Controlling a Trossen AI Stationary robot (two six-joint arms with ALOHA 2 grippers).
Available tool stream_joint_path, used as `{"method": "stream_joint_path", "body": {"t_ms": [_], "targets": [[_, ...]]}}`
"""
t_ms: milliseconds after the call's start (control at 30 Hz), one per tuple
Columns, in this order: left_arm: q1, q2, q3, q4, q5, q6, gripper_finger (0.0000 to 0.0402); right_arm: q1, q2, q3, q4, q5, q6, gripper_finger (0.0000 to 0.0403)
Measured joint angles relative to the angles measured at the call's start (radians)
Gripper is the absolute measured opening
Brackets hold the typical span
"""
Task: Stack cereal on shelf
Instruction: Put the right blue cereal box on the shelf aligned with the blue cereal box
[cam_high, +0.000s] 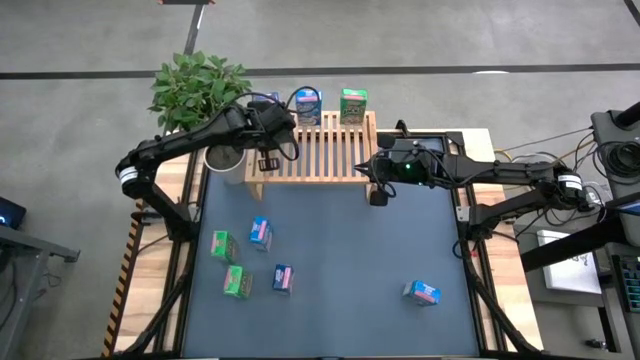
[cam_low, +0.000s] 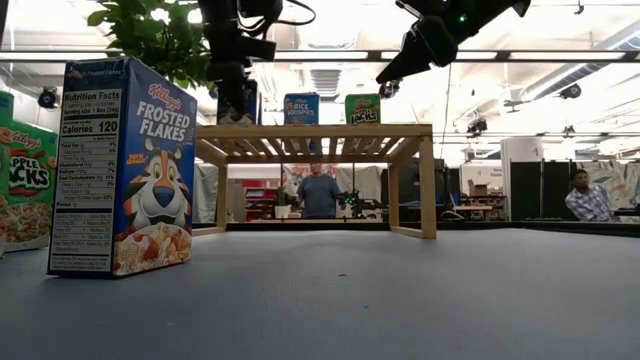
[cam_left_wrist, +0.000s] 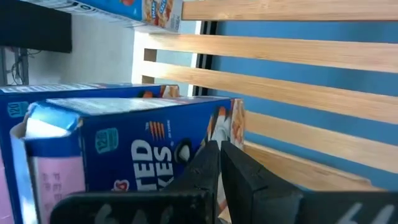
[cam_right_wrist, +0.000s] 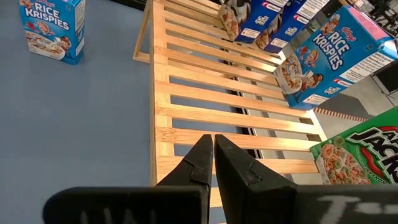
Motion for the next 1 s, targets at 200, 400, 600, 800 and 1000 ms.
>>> {"method": "stream_joint_path", "body": {"t_ms": [200, 400, 600, 800, 1000], "targets": [[0.0, 0.0, 0.0, -0.022, -0.002, -0.002, 0.0001, 0.0, 0.0, 0.0, 0.0, 0.0, 0.0, 0.0009], [0.0, 0.0, 0.0, -0.03, -0.006, 0.009, 0.0001, 0.0, 0.0, 0.0, 0.0, 0.0, -0.001, 0.0009], [0.001, 0.0, 0.0, -0.05, -0.015, 0.012, 0.0001, 0.0, 0.0, 0.0, -0.001, 0.0, 0.0, 0.0009], [0.001, 0.0, 0.0, -0.055, -0.016, 0.012, 0.0001, 0.0, 0.0, 0.0, -0.002, 0.0, 0.0, 0.0009], [0.001, 0.0, 0.0, -0.071, -0.071, 0.013, 0.0001, 0.0, 0.0, 0.0, -0.002, -0.001, 0.001, 0.0009]]}}
